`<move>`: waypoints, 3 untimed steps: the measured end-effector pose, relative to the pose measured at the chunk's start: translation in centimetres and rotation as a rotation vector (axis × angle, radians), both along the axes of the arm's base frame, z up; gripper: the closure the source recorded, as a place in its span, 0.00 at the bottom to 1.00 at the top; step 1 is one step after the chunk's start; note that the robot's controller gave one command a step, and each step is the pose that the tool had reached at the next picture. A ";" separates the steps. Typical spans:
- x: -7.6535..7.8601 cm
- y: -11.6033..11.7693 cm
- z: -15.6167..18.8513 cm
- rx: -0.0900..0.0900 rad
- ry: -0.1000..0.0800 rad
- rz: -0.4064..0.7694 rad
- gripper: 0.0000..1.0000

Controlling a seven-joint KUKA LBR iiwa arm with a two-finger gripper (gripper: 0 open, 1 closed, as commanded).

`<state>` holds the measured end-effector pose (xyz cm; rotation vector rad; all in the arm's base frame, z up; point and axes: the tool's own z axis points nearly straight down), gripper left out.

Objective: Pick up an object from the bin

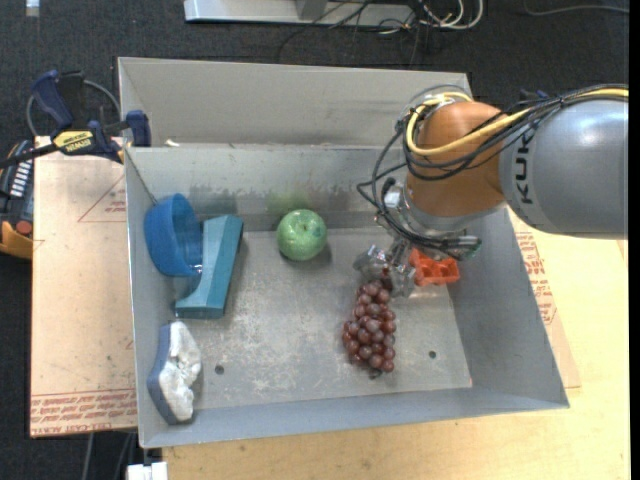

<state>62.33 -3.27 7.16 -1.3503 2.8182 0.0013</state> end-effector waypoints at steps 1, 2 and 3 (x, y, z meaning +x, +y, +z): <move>0.0 0.0 0.0 0.000 0.000 -0.001 1.00; -0.2 0.0 1.0 0.001 0.005 -0.001 1.00; -0.1 0.0 3.9 0.000 0.002 -0.002 1.00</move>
Offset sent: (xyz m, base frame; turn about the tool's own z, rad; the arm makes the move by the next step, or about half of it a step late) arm -0.0001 -0.0001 0.0443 0.0006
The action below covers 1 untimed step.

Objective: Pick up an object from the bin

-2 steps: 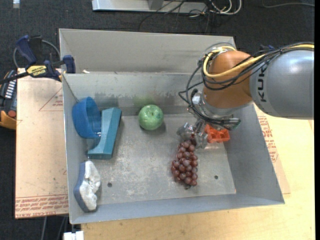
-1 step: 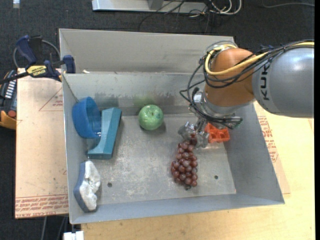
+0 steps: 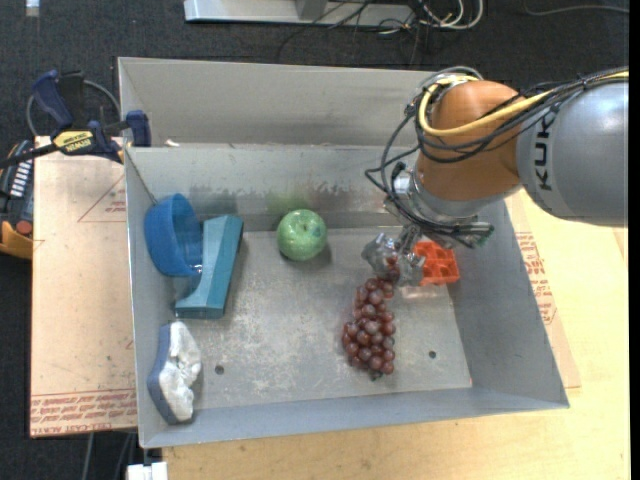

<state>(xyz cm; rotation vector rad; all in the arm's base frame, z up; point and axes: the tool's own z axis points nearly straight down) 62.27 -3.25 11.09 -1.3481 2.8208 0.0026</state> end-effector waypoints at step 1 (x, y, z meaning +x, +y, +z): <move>0.1 0.0 1.8 0.000 -0.004 -0.002 1.00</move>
Offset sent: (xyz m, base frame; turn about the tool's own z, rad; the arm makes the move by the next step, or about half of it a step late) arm 0.0009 0.0000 0.0573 0.0010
